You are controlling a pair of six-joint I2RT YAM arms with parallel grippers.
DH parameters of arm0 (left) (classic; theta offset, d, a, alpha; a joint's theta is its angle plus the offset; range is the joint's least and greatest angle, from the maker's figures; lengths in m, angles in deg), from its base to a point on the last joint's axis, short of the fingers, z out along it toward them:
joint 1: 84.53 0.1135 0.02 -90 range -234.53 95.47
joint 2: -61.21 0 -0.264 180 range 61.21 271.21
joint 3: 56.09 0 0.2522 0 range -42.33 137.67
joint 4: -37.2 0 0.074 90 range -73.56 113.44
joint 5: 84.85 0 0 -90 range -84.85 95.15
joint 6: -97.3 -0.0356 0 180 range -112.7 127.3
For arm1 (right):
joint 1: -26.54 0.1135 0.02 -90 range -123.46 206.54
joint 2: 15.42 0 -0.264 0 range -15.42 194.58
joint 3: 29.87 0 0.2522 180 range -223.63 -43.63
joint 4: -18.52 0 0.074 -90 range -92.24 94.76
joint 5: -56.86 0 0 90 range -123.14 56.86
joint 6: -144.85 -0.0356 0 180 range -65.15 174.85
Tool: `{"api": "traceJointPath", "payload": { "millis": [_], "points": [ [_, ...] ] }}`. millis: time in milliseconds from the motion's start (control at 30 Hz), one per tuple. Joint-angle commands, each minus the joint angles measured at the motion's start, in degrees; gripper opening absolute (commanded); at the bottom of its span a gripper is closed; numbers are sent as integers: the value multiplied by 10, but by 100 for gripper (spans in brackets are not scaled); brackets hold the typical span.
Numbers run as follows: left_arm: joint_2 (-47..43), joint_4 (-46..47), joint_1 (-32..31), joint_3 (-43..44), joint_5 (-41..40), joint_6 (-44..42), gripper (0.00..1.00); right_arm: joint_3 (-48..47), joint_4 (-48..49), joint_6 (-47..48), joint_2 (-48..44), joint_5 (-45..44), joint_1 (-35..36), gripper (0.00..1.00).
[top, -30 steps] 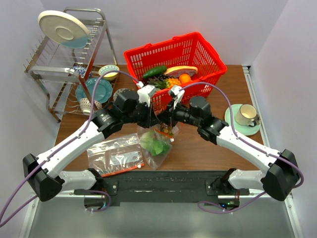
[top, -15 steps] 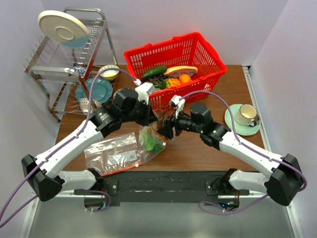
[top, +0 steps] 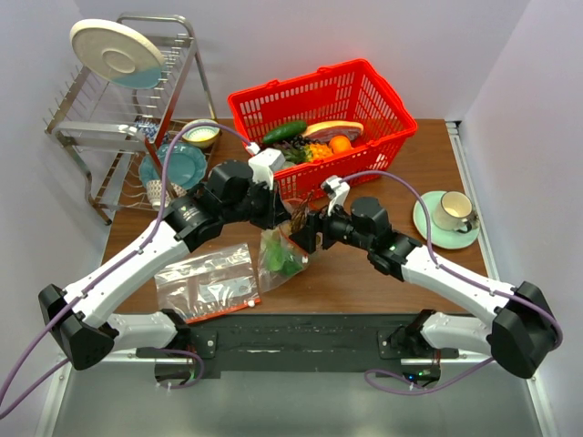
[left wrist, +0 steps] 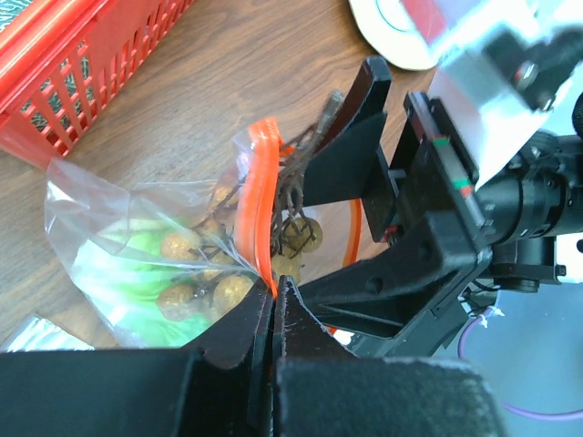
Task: Place the food in the zip-top bag and seal the zipper
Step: Place the fake fruit in the zipper food storage bag, then adjust the fake fruit in the zipper food storage bag.
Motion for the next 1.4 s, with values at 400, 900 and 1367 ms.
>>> {"api": "traceJointPath", "payload": {
  "millis": [400, 900, 1367],
  "points": [
    [-23, 63, 0, -4, 28, 14, 0, 5, 96, -164, 21, -147, 2, 58],
    [-9, 98, -1, -37, 30, 50, 0, 5, 87, -174, -24, -198, 1, 0],
    [12, 224, 0, -82, 69, 105, 0, -29, 8, -380, 7, -245, 2, 0]
  ]
}}
